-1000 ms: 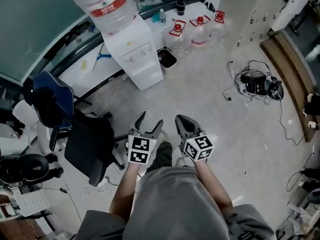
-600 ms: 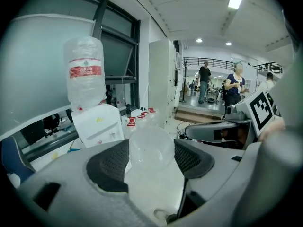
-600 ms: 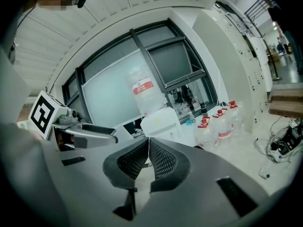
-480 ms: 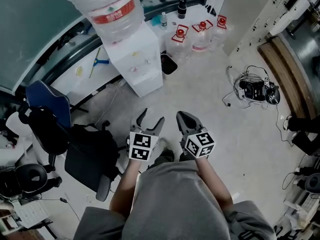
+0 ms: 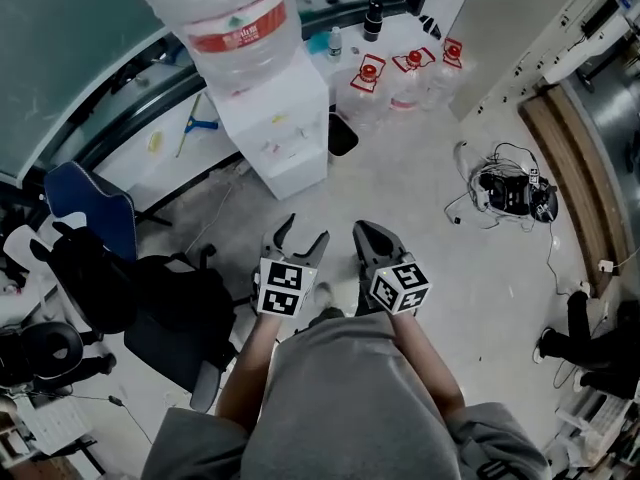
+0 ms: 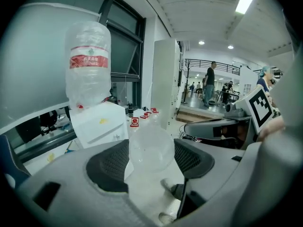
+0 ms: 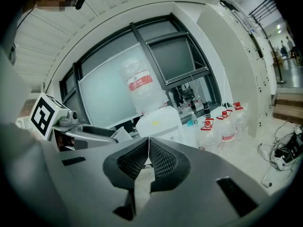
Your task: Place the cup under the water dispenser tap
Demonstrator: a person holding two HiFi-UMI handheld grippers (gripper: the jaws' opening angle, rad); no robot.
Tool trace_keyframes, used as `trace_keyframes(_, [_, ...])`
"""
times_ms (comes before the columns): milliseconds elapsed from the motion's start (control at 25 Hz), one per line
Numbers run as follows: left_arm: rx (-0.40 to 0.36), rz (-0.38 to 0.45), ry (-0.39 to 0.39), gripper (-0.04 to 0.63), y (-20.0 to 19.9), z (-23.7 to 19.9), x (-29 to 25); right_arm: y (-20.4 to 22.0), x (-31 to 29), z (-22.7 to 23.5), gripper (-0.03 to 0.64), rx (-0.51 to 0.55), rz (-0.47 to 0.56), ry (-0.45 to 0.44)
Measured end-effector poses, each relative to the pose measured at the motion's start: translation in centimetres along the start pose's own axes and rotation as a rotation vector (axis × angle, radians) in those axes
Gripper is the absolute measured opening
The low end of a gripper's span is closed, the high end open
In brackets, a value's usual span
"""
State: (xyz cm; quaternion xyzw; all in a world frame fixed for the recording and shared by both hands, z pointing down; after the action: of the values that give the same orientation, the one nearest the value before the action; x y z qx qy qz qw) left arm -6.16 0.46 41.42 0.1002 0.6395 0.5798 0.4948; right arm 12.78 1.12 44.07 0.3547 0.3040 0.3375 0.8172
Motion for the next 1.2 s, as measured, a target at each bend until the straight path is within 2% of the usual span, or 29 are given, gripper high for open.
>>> trace_keyframes(280, [0.042, -0.027, -0.082, 0.303, -1.3, -2.6, -3.9, -3.0, -6.2, 2.6, 0.012, 0.038, -0.064, -0.1])
trace_keyframes(640, [0.174, -0.07, -0.257, 0.302, -4.9, -6.9, -10.4, -9.9, -15.7, 6.8, 0.012, 0.105, -0.195, -0.273])
trace_keyframes(840, [0.255, -0.094, -0.366, 0.302, -6.1, -8.5, -12.7, -12.3, -19.7, 8.2, 0.012, 0.15, -0.278, -0.373])
trace_keyframes(1040, [0.349, -0.127, -0.479, 0.302, -6.2, -8.8, -13.3, -13.2, -22.5, 8.9, 0.012, 0.149, -0.357, -0.442])
trace_keyframes(1200, [0.411, -0.154, -0.567, 0.303, -5.3, -8.5, -12.4, -12.0, -23.6, 8.2, 0.012, 0.146, -0.421, -0.484])
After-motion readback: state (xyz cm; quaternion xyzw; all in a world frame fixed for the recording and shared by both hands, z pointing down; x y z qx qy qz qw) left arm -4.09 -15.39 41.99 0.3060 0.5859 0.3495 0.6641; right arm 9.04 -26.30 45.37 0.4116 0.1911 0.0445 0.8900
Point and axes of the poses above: the fingertips, and each gripper's own axes: x backward along the fingers, z to its right, y out of its underside, the point moved 9 cm from there along x, backward along the fingers, and after that the axes turned 13 degrees about -x, right-handed, at the moved point
